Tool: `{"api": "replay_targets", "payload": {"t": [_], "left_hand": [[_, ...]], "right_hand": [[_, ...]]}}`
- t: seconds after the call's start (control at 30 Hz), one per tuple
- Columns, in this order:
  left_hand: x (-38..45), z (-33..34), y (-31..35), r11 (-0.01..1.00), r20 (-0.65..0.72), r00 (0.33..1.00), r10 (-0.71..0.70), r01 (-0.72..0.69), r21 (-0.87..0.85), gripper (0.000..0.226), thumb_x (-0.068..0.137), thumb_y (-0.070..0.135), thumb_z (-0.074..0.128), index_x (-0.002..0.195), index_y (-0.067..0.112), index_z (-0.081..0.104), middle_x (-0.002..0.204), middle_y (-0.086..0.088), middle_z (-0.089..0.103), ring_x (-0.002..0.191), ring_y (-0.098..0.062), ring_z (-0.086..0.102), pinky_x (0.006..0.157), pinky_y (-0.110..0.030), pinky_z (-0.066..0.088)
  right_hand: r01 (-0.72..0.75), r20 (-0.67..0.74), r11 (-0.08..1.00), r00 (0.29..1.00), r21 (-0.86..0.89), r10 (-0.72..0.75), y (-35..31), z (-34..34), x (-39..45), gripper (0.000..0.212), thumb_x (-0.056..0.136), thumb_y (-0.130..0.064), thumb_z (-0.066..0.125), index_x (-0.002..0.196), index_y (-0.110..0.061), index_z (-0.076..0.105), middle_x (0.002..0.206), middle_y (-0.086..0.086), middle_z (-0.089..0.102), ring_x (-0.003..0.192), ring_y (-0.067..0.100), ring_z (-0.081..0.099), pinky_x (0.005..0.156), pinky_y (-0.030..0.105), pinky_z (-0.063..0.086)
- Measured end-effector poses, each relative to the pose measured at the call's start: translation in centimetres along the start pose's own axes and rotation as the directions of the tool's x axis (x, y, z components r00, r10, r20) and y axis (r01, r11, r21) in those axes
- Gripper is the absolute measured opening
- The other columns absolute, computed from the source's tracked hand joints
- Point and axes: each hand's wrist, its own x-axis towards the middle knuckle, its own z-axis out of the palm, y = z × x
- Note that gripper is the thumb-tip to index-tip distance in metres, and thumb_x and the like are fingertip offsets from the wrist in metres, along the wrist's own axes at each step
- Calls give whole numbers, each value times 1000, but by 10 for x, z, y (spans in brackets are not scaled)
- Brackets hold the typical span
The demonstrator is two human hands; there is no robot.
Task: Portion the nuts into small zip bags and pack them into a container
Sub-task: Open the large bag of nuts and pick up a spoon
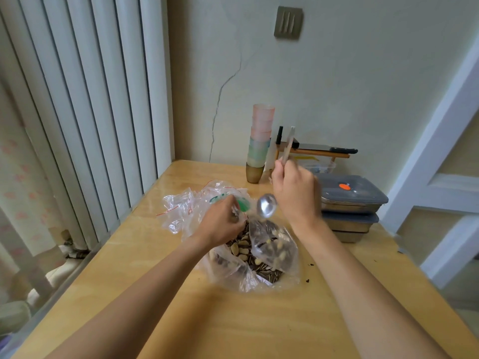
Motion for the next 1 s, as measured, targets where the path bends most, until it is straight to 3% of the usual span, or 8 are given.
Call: {"api": "replay_targets", "payload": {"t": [0.1, 0.2, 0.4, 0.5, 0.63, 0.73, 0.83, 1.0], "left_hand": [[-3, -5, -2, 982, -49, 995, -92, 83, -167, 25, 86, 24, 75, 96, 18, 53, 84, 1, 66, 66, -7, 61, 57, -23, 46], [-8, -10, -11, 980, -44, 991, -126, 118, -161, 24, 84, 16, 71, 98, 15, 52, 68, 6, 56, 50, 1, 50, 50, -17, 34], [-13, -14, -15, 989, -59, 992, -115, 109, -101, 22, 85, 18, 70, 100, 14, 53, 87, 2, 65, 71, -9, 62, 63, -28, 48], [-13, -11, -11, 994, -55, 996, -69, 64, -90, 22, 84, 15, 69, 98, 16, 52, 95, 2, 67, 69, -12, 59, 61, -24, 47], [-13, 0, -12, 1000, 13, 1000, -6, 6, -7, 20, 89, 19, 66, 99, 18, 50, 114, 1, 68, 79, -15, 65, 72, -41, 56], [-14, 10, -13, 999, 70, 998, 4, -7, 39, 16, 91, 18, 64, 101, 16, 52, 100, -3, 69, 84, -18, 65, 74, -45, 56], [-15, 13, -15, 996, 87, 996, -30, 23, 83, 17, 92, 21, 63, 104, 14, 53, 101, -4, 68, 89, -19, 64, 77, -42, 56], [-15, 10, -19, 988, 98, 989, -110, 99, 116, 27, 88, 23, 64, 109, 14, 50, 102, -5, 67, 89, -21, 64, 75, -42, 57]], "right_hand": [[8, -48, 980, 999, 196, 1, -19, 2, -7, 30, 104, -12, 52, 77, -4, 60, 55, 4, 54, 42, 13, 46, 42, 16, 27], [-48, 72, 964, 997, 261, 30, -24, 10, -10, 32, 106, -14, 52, 76, -6, 56, 57, 7, 58, 42, 17, 55, 38, 17, 27], [-252, 385, 923, 914, 291, 128, -21, 23, -24, 36, 110, -24, 44, 84, -4, 59, 63, 6, 64, 47, 5, 65, 47, 36, 57], [-134, 390, 971, 920, 199, 47, -22, 20, -27, 29, 109, -22, 48, 97, -4, 67, 81, 10, 68, 67, 22, 70, 60, 42, 60], [59, 321, 996, 946, -61, -36, -14, 7, -20, 21, 107, -19, 52, 113, -9, 68, 88, 8, 70, 69, 27, 70, 56, 35, 57], [36, 306, 981, 952, -190, 24, -7, 2, -15, 19, 105, -17, 55, 106, -7, 71, 89, 10, 73, 70, 30, 72, 55, 33, 51], [19, 296, 987, 955, -161, 30, -5, 1, -14, 23, 105, -15, 55, 92, -4, 70, 79, 12, 71, 64, 29, 69, 52, 28, 40], [31, 434, 989, 900, -146, 36, -11, 11, -15, 22, 106, -16, 46, 102, -8, 66, 85, 11, 70, 75, 30, 71, 62, 37, 60]]}}
